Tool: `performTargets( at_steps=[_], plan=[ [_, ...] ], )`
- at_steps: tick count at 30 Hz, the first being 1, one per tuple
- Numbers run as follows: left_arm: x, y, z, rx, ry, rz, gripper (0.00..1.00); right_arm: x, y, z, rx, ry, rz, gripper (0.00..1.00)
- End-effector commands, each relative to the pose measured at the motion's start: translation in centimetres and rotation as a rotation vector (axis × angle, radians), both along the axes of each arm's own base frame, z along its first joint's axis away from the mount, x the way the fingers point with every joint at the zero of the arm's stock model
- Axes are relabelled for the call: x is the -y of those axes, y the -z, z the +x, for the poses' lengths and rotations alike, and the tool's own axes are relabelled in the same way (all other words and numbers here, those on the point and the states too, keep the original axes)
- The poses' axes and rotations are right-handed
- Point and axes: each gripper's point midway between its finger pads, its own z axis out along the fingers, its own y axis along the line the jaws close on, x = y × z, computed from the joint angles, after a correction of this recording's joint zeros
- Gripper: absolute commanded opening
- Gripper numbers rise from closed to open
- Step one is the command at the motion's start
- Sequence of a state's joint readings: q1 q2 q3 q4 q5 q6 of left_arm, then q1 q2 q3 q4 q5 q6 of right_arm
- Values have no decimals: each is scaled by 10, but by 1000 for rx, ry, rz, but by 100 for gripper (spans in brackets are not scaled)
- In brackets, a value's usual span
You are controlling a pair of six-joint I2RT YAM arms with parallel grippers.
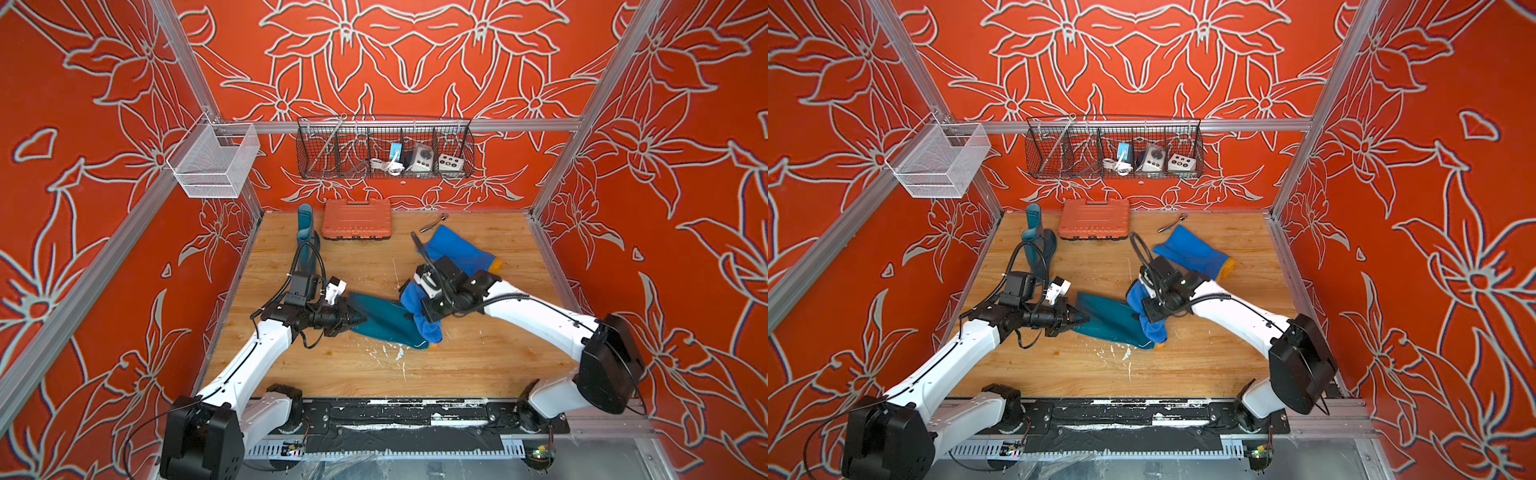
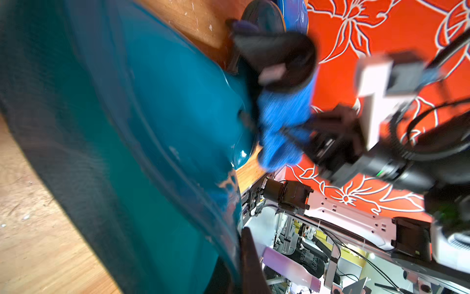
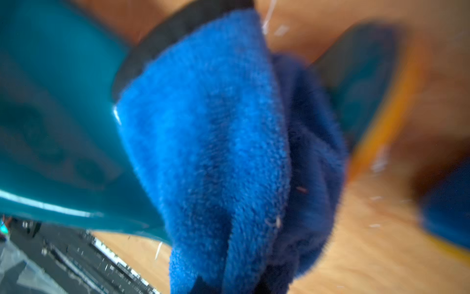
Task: Wipe the rubber boots with a cloth
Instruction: Wipe the dirt off the rubber boot.
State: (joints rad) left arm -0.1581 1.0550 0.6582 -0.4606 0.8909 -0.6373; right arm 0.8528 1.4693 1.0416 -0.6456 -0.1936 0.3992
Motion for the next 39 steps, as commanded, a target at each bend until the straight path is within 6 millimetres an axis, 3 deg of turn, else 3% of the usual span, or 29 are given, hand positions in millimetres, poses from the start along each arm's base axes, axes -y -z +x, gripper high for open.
performTargets(
  at_steps=[1,4,10,12,14,18,22,24,26,27,30,32,33,35,39],
  plan=[
    [0,-6,1,17,-6,-17,0,-3,11,-43,-79,11,17,0],
    [0,-8,1,22,-1,-9,0,6,5,-45,-32,25,17,0],
    [-1,-6,-1,21,3,-4,0,10,-13,0,36,29,-1,0],
    [-1,-5,-2,20,-5,-3,0,-5,-22,7,37,0,7,0],
    [-2,-4,-4,16,-15,-4,0,-36,-36,4,57,-57,71,0],
    [-2,-4,-2,4,-35,-16,0,-92,-55,-27,113,-187,212,0],
    [8,-7,4,-48,-46,-148,0,-106,-68,-54,286,-276,265,0],
    [12,-6,7,-69,-44,-187,0,-104,-72,-61,361,-304,298,0],
    [14,-7,12,-91,-43,-205,0,-96,-58,-65,388,-335,269,0],
    [15,-10,14,-99,-41,-221,0,-85,-44,-62,390,-326,204,0],
    [17,-27,17,-90,-45,-274,0,-22,6,-46,361,-203,-27,0],
    [17,-35,15,-71,-44,-278,0,10,22,-45,321,-131,-42,0],
    [17,-38,13,-64,-37,-277,0,15,20,-45,322,-117,-5,0],
    [17,-42,9,-50,-13,-269,0,12,10,-49,338,-135,65,0],
    [15,-45,5,2,38,-187,0,-35,-25,-53,337,-242,164,0]
  ],
)
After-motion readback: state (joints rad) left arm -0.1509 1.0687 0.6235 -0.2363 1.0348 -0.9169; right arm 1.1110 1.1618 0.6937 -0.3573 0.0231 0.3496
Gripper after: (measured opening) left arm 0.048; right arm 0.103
